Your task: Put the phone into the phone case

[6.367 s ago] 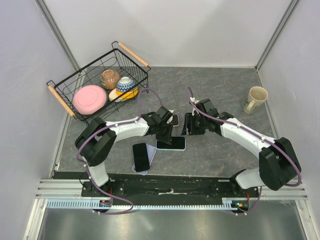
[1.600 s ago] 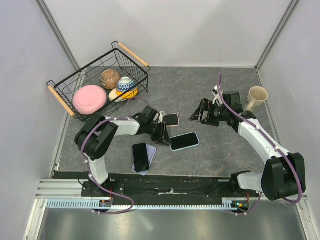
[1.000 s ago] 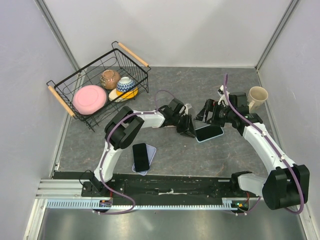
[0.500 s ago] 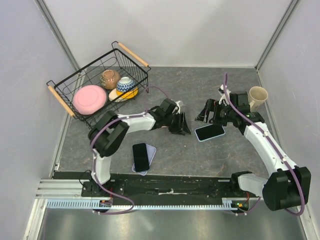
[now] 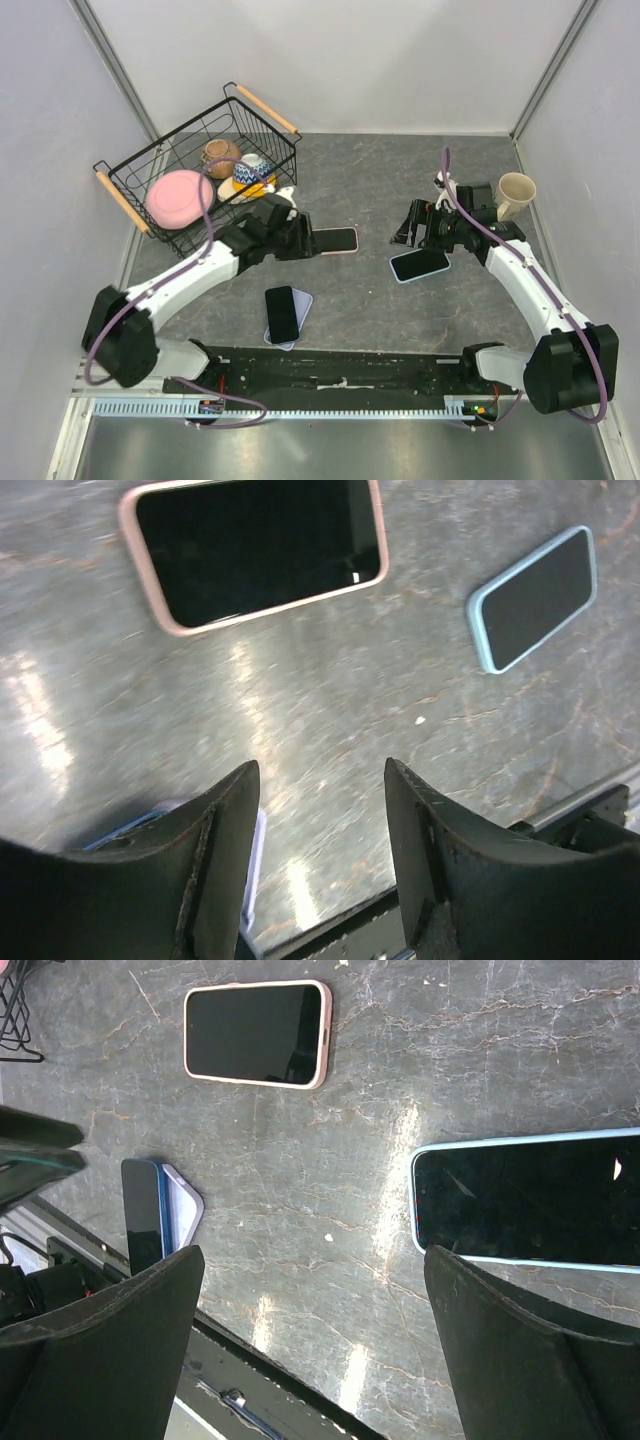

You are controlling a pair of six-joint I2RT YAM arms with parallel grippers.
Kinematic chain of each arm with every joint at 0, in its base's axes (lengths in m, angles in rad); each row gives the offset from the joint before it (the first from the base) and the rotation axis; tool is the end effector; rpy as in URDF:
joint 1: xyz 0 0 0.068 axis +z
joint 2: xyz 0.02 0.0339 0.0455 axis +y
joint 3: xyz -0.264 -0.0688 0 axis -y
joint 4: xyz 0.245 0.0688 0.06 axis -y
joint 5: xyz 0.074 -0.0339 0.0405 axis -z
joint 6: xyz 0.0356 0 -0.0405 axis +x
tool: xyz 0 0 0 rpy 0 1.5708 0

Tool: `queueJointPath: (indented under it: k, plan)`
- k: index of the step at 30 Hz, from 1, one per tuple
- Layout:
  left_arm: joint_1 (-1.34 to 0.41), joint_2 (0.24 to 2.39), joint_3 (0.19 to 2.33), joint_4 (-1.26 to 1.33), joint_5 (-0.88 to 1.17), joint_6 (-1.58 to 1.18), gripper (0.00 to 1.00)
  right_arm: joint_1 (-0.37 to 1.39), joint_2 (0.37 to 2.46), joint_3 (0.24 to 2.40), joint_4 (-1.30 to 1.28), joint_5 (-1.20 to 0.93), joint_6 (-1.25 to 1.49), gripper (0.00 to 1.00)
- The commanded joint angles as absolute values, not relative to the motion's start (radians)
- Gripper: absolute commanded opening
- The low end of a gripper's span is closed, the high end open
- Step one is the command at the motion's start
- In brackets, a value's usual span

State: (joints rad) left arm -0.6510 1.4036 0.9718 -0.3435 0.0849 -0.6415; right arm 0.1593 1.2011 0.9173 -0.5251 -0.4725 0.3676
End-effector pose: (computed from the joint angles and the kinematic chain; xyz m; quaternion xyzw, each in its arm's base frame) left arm 0.2383 -0.1853 0.2492 0.0208 0.9210 -0.2643 0.2854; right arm 0.2438 0.0556 0.2722 0.0073 0.9067 0.3039 0.2924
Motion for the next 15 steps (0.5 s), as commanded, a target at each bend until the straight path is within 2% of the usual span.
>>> queueJointPath:
  k: [1,6,11,15]
  plan:
    - [-0.612,1.234,0.939,-0.580,-0.067,-0.587,0.61,0.161,1.218,0.954,-0.508,-0.482,0.350,0.98]
    - [-0.563,1.126,0.910,-0.727,-0.103,-0.623,0.64,0.186,1.236,0.950,-0.495,-0.469,0.357,0.98]
    - [-0.546,1.055,0.879,-0.730,-0.069,-0.640,0.64,0.248,1.299,0.966,-0.499,-0.453,0.354,0.98]
    - [-0.546,1.016,0.926,-0.729,-0.075,-0.630,0.64,0.401,1.362,0.997,-0.495,-0.374,0.370,0.98]
